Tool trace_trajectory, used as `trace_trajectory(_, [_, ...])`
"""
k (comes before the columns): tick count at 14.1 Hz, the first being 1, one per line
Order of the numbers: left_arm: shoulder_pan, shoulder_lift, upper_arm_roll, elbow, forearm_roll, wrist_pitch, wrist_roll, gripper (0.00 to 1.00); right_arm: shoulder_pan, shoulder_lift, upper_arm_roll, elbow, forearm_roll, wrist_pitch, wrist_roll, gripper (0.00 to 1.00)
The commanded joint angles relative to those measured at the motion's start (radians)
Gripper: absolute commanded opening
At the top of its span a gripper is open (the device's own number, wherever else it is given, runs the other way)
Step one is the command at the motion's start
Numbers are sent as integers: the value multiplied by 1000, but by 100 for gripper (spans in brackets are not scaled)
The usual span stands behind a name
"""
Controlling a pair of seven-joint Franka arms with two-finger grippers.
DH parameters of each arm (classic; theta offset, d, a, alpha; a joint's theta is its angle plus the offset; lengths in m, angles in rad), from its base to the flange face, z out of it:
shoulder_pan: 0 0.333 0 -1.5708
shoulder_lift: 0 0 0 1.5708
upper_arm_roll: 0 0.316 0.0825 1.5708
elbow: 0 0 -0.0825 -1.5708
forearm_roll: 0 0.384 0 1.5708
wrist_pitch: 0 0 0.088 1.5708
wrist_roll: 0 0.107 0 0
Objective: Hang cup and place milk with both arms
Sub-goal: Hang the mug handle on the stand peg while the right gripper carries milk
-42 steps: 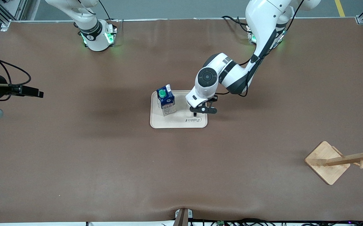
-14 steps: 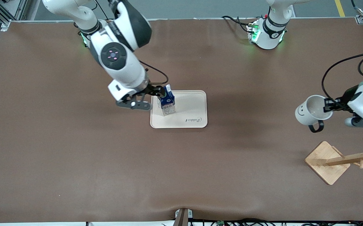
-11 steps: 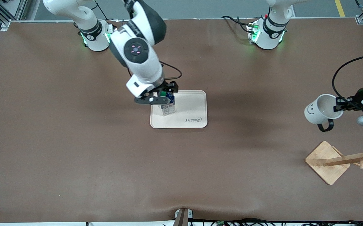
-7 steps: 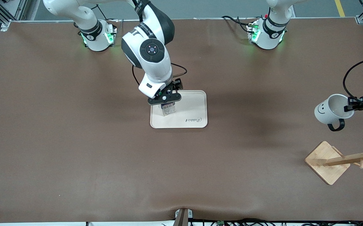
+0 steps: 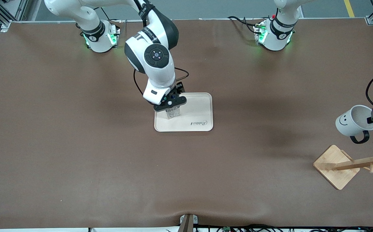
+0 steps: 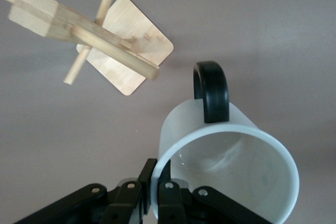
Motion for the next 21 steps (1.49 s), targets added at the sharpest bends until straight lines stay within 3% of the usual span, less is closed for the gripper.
trace_trajectory(1, [8, 18, -5, 38, 2, 5, 20, 0, 20, -2, 2, -42, -37, 39, -2, 100])
trace_trajectory(8, [38, 35, -5, 58, 2, 21, 28, 0, 33, 29, 2, -50, -64, 70, -2, 100])
trace_trajectory(9, [47, 35, -5, 58, 0, 21, 28, 0, 33, 28, 2, -50, -66, 67, -2, 86])
trace_trajectory(11, [58, 43, -5, 58, 0, 24, 34, 0, 31, 28, 2, -44, -64, 58, -3, 40])
trace_trajectory(13, [72, 47, -5, 62, 0, 29, 37, 0, 30, 20, 2, -36, -63, 39, 3, 6])
trace_trajectory(14, [75, 49, -5, 62, 0, 32, 45, 0, 30, 11, 2, -18, -54, 22, 3, 0])
trace_trajectory(18, [84, 70, -5, 64, 0, 60, 69, 0, -10, -14, -2, 128, 12, -218, 9, 0])
trace_trajectory(21, [84, 87, -7, 84, 0, 81, 69, 0, -97, -49, -1, 134, 37, -272, 0, 0])
